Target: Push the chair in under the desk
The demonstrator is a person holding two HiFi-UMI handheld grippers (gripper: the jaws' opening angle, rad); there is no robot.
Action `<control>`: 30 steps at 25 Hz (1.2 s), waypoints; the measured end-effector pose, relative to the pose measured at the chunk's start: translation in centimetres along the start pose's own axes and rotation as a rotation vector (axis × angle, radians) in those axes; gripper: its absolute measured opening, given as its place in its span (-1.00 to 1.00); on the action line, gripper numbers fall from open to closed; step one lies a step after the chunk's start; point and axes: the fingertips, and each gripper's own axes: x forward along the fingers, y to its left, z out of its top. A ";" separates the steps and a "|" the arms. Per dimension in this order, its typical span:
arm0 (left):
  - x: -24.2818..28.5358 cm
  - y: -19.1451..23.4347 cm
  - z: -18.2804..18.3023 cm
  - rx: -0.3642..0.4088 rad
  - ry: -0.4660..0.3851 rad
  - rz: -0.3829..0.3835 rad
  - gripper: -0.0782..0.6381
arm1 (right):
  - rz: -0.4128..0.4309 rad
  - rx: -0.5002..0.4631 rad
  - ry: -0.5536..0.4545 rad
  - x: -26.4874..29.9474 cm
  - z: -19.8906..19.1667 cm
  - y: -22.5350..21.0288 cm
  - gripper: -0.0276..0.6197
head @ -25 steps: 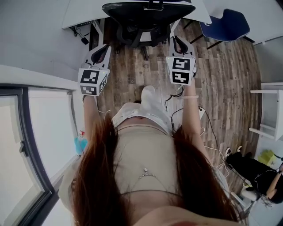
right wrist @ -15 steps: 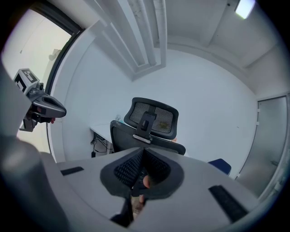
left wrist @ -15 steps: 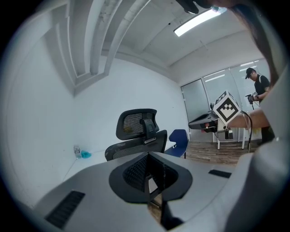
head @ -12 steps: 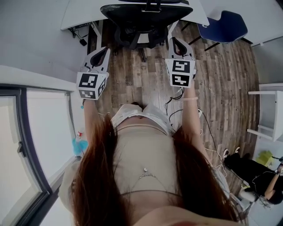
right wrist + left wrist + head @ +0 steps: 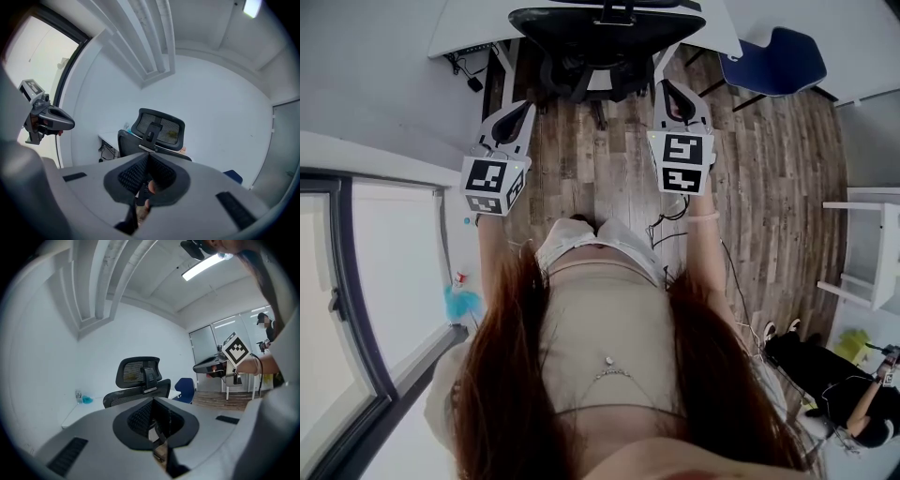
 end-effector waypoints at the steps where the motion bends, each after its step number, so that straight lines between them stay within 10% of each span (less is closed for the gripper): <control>1: 0.0 -0.2 -0.1 -0.008 0.001 0.004 -0.77 | 0.002 -0.005 -0.003 -0.2 0.1 -0.1 -0.84; 30: 1.1 -6.0 0.8 -0.056 0.042 0.029 -0.77 | 0.033 -0.001 -0.069 -3.6 -1.5 -3.2 -0.84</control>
